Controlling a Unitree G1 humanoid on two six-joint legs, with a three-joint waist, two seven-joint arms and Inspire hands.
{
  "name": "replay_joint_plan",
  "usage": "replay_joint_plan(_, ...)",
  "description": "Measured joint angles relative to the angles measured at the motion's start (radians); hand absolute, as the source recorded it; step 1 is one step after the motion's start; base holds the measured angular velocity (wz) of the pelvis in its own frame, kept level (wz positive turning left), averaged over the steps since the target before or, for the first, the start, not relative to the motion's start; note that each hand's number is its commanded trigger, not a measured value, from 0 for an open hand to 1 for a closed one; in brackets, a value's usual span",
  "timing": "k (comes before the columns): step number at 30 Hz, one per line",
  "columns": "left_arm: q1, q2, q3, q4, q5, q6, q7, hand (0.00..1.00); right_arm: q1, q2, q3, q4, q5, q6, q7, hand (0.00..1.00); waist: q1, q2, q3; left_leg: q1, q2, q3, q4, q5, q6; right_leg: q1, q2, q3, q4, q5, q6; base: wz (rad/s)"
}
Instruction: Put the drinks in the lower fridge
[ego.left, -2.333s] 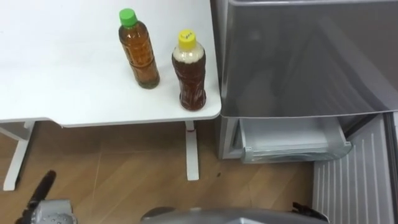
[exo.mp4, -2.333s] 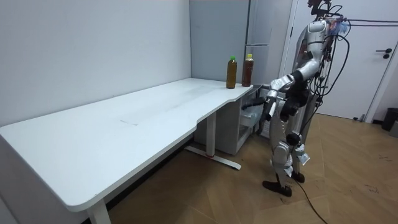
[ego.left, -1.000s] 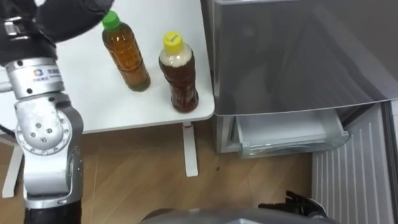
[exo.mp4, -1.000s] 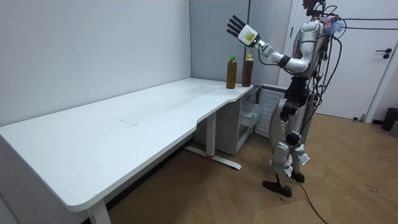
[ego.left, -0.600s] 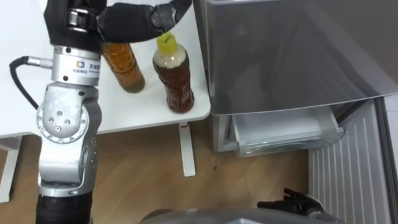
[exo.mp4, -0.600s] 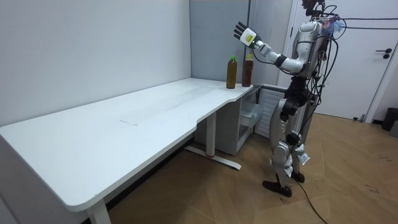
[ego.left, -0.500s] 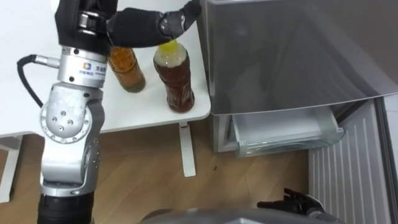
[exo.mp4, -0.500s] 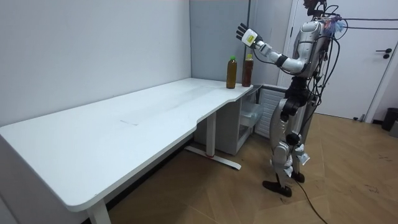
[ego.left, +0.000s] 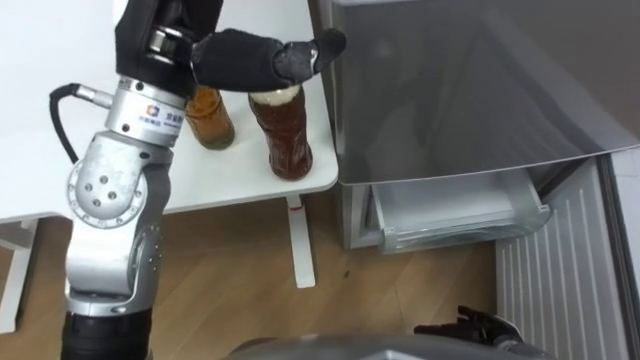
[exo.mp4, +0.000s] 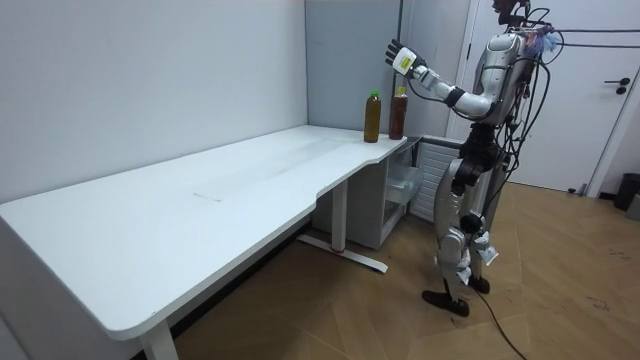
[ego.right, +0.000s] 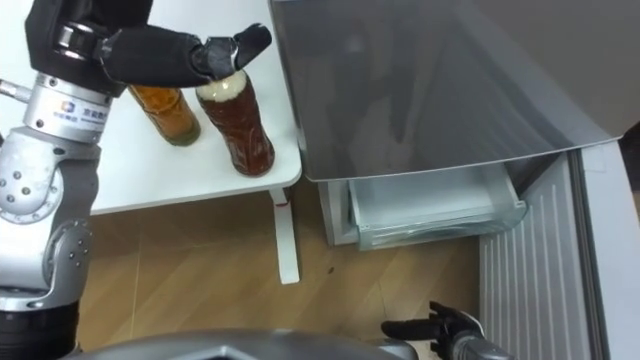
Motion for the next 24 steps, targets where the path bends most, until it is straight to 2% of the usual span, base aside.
replay_joint_plan(9, 0.004, 0.000, 0.001, 0.004, 0.001, 0.014, -0.012, 0.00, 0.001, -0.001, 0.000, 0.000, 0.002, 0.000, -0.001, 0.00, 0.002, -0.004, 0.0042, 0.005, 0.001, 0.007, -0.005, 0.000, 0.000, 0.000, 0.000, 0.008, 0.000, 0.000, 0.000, -0.02)
replay_joint_plan(18, 0.029, 0.000, 0.030, 0.004, 0.001, 0.018, -0.012, 0.00, 0.002, 0.000, -0.005, -0.001, 0.001, 0.001, -0.001, 0.00, 0.004, -0.003, 0.0034, 0.003, 0.001, 0.006, -0.005, 0.000, 0.000, -0.001, 0.000, 0.005, 0.000, 0.000, 0.000, 0.00)
replay_joint_plan(24, 0.086, 0.000, 0.036, 0.009, 0.002, 0.027, -0.011, 0.00, 0.006, -0.001, -0.005, -0.004, 0.001, 0.001, -0.003, 0.00, 0.002, 0.002, -0.0002, 0.002, 0.001, 0.006, -0.002, 0.000, 0.000, 0.000, 0.000, 0.004, 0.001, 0.000, 0.000, 0.00)
